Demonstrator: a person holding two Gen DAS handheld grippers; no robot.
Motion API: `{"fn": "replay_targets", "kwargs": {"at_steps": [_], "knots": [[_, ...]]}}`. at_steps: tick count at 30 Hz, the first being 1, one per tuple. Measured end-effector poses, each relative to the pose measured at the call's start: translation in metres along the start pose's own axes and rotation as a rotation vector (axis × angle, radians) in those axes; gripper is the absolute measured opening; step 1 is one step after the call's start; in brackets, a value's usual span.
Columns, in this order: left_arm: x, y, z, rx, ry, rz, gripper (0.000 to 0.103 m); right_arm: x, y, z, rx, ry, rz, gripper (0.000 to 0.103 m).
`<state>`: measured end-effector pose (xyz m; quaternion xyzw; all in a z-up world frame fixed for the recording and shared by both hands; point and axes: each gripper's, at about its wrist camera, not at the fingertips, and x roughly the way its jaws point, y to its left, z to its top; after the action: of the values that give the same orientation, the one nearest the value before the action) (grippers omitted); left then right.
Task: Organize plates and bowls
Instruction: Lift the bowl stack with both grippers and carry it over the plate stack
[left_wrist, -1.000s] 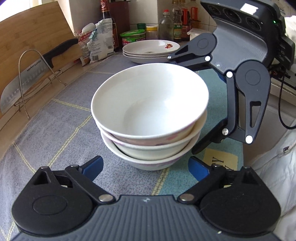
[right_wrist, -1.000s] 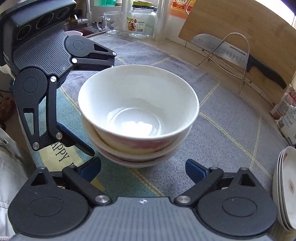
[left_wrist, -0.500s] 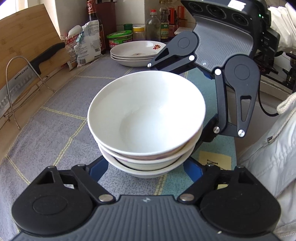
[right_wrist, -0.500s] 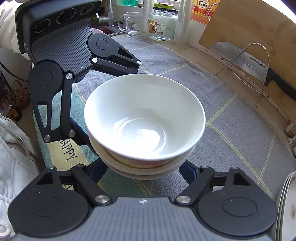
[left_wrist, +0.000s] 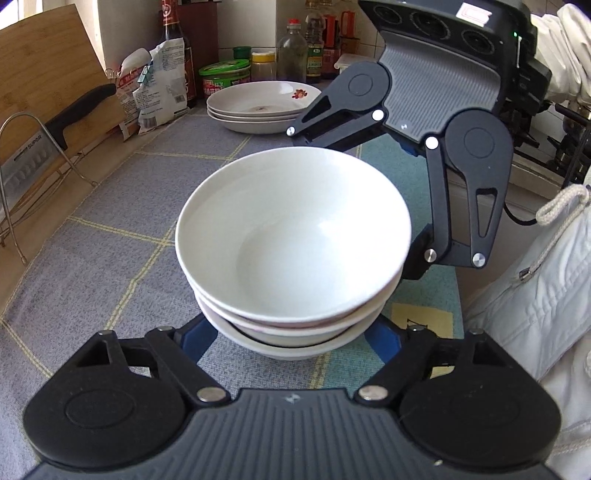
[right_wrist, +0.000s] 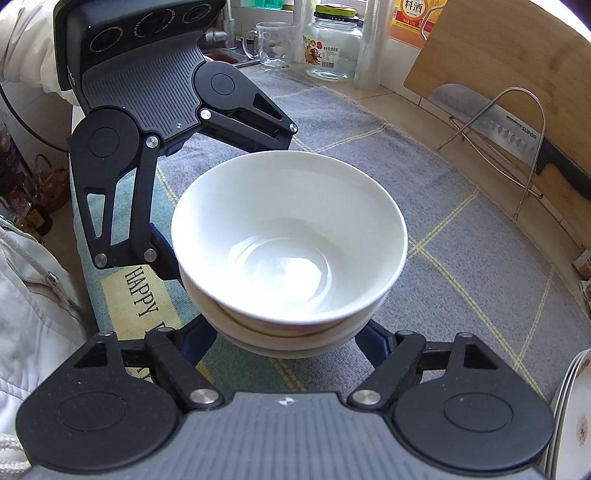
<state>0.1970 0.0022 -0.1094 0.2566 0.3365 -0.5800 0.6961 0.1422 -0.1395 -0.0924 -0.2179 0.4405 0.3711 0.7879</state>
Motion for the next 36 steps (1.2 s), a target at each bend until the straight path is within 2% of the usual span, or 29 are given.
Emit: {"fn": "replay_targets", "kwargs": {"at_steps": [11, 20, 26, 36], "knots": [[-0.001, 0.002, -0.003, 0.004, -0.033, -0.014, 0.086, -0.001, 0.0, -0.003, 0.012, -0.012, 0.003, 0.085], [0.002, -0.003, 0.004, 0.004, -0.014, -0.017, 0.086, -0.007, -0.001, -0.007, 0.027, 0.0, 0.014, 0.085], [0.009, -0.012, 0.023, -0.003, -0.016, -0.012, 0.086, -0.025, -0.011, -0.014, 0.025, 0.008, 0.022, 0.085], [0.039, -0.029, 0.074, -0.01, -0.039, 0.019, 0.086, -0.065, -0.049, -0.041, -0.013, 0.005, 0.011, 0.085]]}}
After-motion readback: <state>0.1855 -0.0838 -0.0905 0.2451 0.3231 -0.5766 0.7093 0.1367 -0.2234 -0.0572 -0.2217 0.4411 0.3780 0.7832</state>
